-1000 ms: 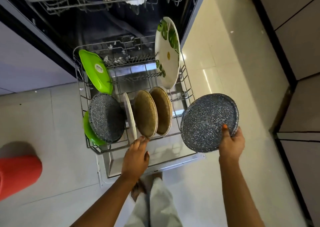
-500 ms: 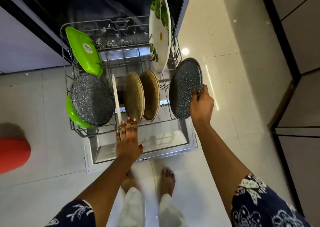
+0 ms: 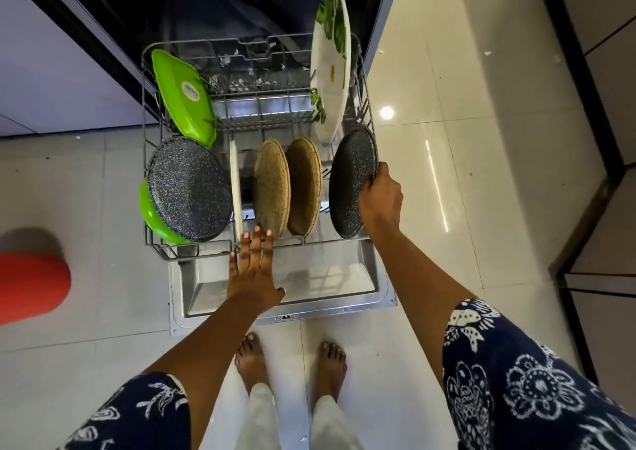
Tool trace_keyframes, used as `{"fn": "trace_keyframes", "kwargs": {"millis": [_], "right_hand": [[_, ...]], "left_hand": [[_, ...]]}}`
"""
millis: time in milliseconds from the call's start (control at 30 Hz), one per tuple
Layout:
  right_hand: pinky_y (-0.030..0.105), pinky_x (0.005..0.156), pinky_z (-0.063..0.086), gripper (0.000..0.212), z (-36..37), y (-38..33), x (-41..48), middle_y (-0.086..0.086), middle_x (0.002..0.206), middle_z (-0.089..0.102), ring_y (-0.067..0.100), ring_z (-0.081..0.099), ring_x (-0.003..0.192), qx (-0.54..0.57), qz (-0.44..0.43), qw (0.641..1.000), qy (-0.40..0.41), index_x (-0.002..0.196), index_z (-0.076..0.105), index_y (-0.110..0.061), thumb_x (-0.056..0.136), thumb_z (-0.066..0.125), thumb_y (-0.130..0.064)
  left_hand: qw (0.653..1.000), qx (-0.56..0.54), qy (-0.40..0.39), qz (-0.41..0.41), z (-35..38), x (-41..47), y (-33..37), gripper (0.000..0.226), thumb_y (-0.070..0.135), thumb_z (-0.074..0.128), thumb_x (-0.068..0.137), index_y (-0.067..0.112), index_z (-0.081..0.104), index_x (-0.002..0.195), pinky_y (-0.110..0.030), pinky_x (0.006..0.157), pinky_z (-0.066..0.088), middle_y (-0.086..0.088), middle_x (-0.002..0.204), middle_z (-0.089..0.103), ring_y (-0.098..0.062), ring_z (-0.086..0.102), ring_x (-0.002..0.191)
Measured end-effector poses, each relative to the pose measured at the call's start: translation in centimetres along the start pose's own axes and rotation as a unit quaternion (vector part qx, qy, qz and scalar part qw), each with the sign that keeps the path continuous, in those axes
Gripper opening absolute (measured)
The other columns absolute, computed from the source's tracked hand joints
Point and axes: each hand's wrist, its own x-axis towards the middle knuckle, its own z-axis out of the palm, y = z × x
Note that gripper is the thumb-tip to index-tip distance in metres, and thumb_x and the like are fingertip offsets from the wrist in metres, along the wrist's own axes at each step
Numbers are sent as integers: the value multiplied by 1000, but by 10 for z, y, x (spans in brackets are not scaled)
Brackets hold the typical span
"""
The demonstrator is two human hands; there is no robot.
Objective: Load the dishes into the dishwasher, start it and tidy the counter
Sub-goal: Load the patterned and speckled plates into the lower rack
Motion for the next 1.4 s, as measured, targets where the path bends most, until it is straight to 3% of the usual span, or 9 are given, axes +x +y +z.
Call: {"fn": "trace_keyframes", "kwargs": {"millis": [200, 300, 533, 700, 833, 1000, 1200, 1400], "right_hand": [[34, 70, 41, 25, 11, -1, 12, 20, 106, 62, 37, 60, 93, -27, 16, 999, -20, 119, 46, -3, 97, 37, -11], [37, 75, 46, 29, 19, 2, 16, 20, 108, 63, 36, 60, 96, -52, 27, 998, -35, 124, 44, -4, 97, 38, -10], [37, 78, 46, 31, 18, -5, 36, 21, 111, 61, 37, 59, 100, -88, 7, 995, -54, 126, 44, -3, 96, 39, -10], [31, 65, 38, 27, 6, -3, 37, 19, 100, 64, 37, 60, 87, -67, -36, 997, -4, 117, 49, -3, 95, 37, -14], [35, 65, 41, 25, -21, -1, 26, 18, 95, 64, 37, 59, 82, -42, -66, 996, 34, 112, 50, -4, 96, 35, -17], [32, 62, 34, 23, -43, 3, 15, 20, 90, 62, 37, 56, 77, -63, -95, 992, 56, 113, 49, -3, 97, 37, -13], [40, 65, 48, 24, -16, 9, 25, 19, 93, 64, 38, 60, 78, -68, -100, 993, 5, 114, 48, -6, 96, 35, -16], [32, 64, 38, 27, 15, 13, 32, 22, 100, 64, 39, 60, 85, -73, -70, 994, -39, 119, 48, -3, 96, 37, -13]], "left_hand": [[1000, 6, -4, 13, 0, -1, -4, 120, 53, 64, 77, 23, -35, 138, -45, 114, -11, -5, 150, -36, -27, -29, 140], [1000, 11, 0, 17, 2, 0, -6, 119, 52, 63, 77, 24, -36, 136, -44, 112, -14, -1, 143, -43, -22, -36, 133], [999, 23, 8, 23, 3, 2, -8, 121, 53, 67, 74, 22, -31, 139, -44, 111, -15, -6, 154, -28, -29, -25, 142], [999, 45, -3, 11, 6, 3, -6, 122, 57, 62, 76, 20, -37, 136, -46, 112, -16, -9, 152, -33, -30, -29, 140], [999, 46, -9, 12, 5, 3, -7, 122, 60, 60, 76, 19, -39, 136, -47, 112, -15, -8, 148, -39, -27, -35, 135], [999, 46, -27, 10, 3, 3, -8, 121, 61, 57, 77, 19, -40, 137, -48, 112, -15, -7, 143, -44, -26, -38, 133], [999, 45, -20, 12, 1, 3, -7, 122, 59, 59, 76, 20, -42, 133, -47, 111, -16, -7, 148, -40, -29, -33, 137], [999, 28, -1, 32, 5, 5, -12, 128, 56, 69, 69, 24, -34, 138, -46, 108, -18, -6, 151, -30, -28, -25, 141]]}}
